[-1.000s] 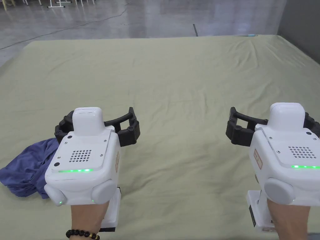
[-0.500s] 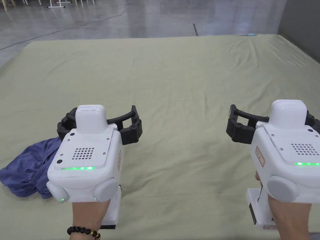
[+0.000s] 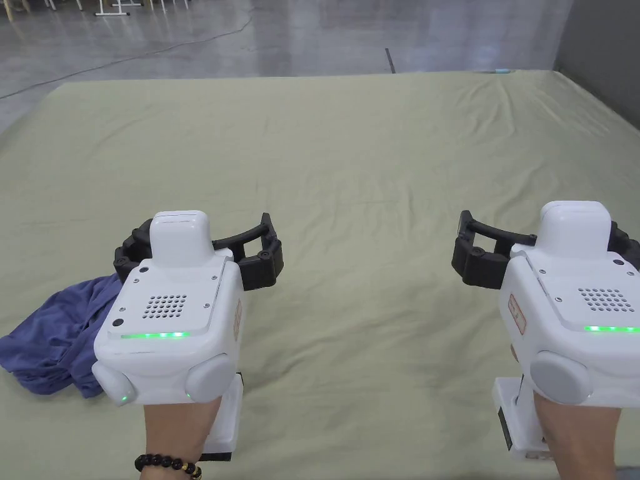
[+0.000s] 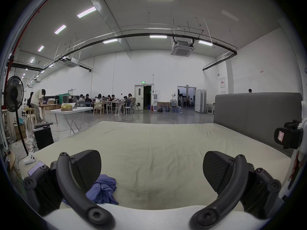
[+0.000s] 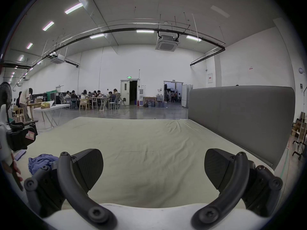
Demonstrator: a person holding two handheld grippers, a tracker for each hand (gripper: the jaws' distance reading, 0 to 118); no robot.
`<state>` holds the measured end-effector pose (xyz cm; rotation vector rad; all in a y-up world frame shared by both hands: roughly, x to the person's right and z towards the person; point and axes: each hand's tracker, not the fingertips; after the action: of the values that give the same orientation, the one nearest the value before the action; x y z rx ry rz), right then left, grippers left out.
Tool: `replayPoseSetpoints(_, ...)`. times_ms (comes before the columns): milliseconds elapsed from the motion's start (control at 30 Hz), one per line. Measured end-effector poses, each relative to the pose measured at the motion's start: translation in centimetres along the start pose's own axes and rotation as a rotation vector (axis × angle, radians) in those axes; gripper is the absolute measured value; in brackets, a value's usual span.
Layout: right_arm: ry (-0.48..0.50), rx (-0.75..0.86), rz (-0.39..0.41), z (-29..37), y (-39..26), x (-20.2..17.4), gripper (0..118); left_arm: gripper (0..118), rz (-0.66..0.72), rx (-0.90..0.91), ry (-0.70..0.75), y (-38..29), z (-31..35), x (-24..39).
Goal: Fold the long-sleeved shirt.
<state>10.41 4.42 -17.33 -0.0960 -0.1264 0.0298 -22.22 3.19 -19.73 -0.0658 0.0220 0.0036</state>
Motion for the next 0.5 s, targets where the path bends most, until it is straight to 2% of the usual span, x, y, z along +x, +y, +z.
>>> replayPoseSetpoints(167,0.008,-0.003,0.017,0.13,-0.14,-0.12,118,118,0.002,-0.014,-0.006,-0.23,-0.03,0.03)
replayPoseSetpoints(333,0.024,0.009,-0.002,0.42,0.07,-0.07,118,118,0.01,-0.056,0.038,-0.25,-0.06,0.11)
replayPoseSetpoints(367,0.021,0.007,-0.004,0.45,0.13,-0.08,102,116,0.007,-0.084,0.037,-0.12,-0.05,0.07)
replayPoseSetpoints(400,0.02,0.006,-0.008,0.5,0.16,-0.06,49,90,0.004,-0.082,0.036,-0.02,0.11,0.14)
replayPoseSetpoints(433,0.004,0.012,-0.002,0.46,0.12,-0.13,2,21,0.004,-0.064,0.012,-0.11,0.4,0.05)
replayPoseSetpoints(467,-0.048,-0.003,0.03,0.06,-0.01,-0.36,2,0,-0.003,-0.082,0.024,-0.12,0.15,0.14)
replayPoseSetpoints(500,-0.052,-0.002,0.038,0.28,-0.03,-0.37,2,0,-0.01,-0.078,0.042,-0.34,0.12,0.25)
